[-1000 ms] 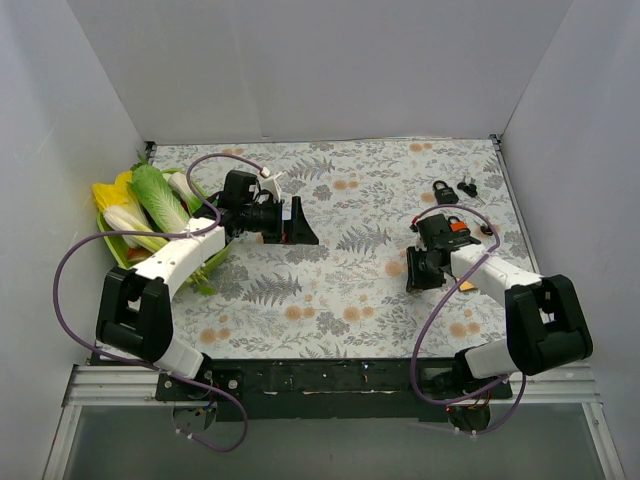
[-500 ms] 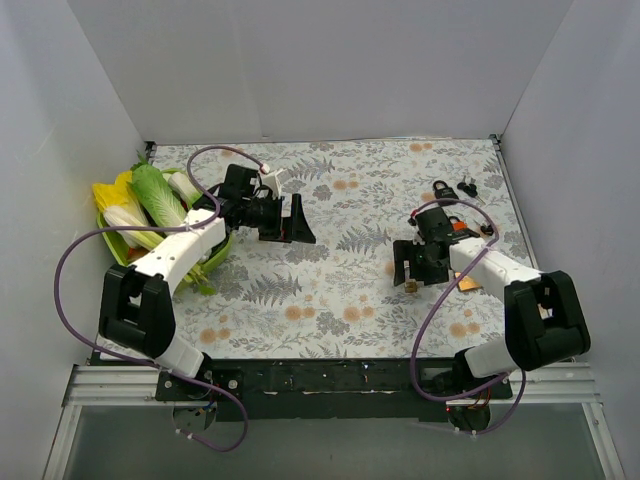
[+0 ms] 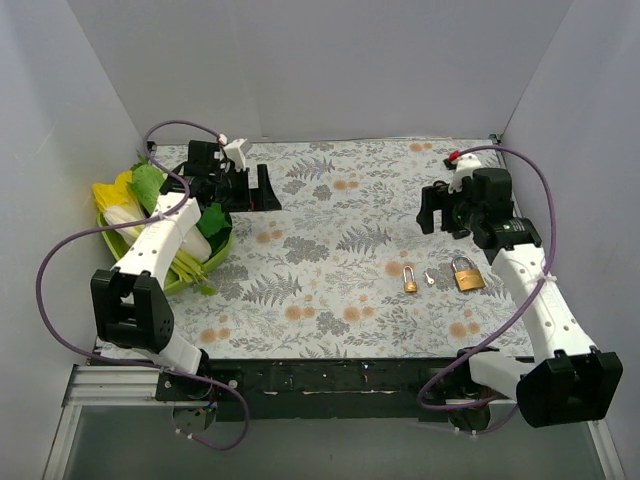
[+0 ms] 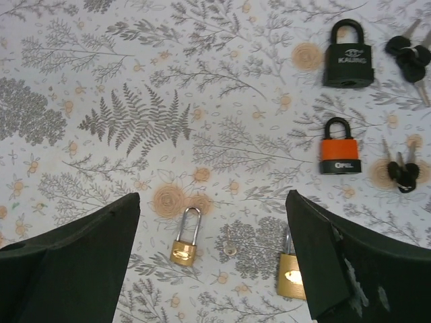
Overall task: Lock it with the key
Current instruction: Reset both arms
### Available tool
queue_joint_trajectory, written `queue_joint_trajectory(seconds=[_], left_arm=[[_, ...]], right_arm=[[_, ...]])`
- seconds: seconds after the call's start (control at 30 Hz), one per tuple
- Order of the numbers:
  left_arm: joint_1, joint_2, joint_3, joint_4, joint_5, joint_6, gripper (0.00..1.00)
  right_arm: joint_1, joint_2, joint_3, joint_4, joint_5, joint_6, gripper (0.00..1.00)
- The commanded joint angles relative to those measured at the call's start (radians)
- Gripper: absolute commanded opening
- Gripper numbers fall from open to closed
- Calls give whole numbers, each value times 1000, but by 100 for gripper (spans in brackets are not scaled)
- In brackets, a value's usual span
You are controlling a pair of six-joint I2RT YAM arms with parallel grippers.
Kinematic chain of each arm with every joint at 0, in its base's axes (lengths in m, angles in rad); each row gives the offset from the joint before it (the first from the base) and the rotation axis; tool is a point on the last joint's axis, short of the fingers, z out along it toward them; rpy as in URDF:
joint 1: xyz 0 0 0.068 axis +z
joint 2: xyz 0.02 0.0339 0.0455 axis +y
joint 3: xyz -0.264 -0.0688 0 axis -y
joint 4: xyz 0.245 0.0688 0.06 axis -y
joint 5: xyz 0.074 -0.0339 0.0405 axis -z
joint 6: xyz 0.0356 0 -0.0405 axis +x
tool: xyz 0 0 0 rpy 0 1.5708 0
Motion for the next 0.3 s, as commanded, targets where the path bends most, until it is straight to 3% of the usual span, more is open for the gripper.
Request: queue_joint_trajectory(seconds=[0.0, 0.27], left_arm=[[28, -100, -57, 1, -107, 34, 98], [46, -216, -186, 33, -167, 59, 98]], right_arm=[[-75, -60, -10, 41, -33, -93, 96], [-120, -198, -123, 90, -38, -83, 96]])
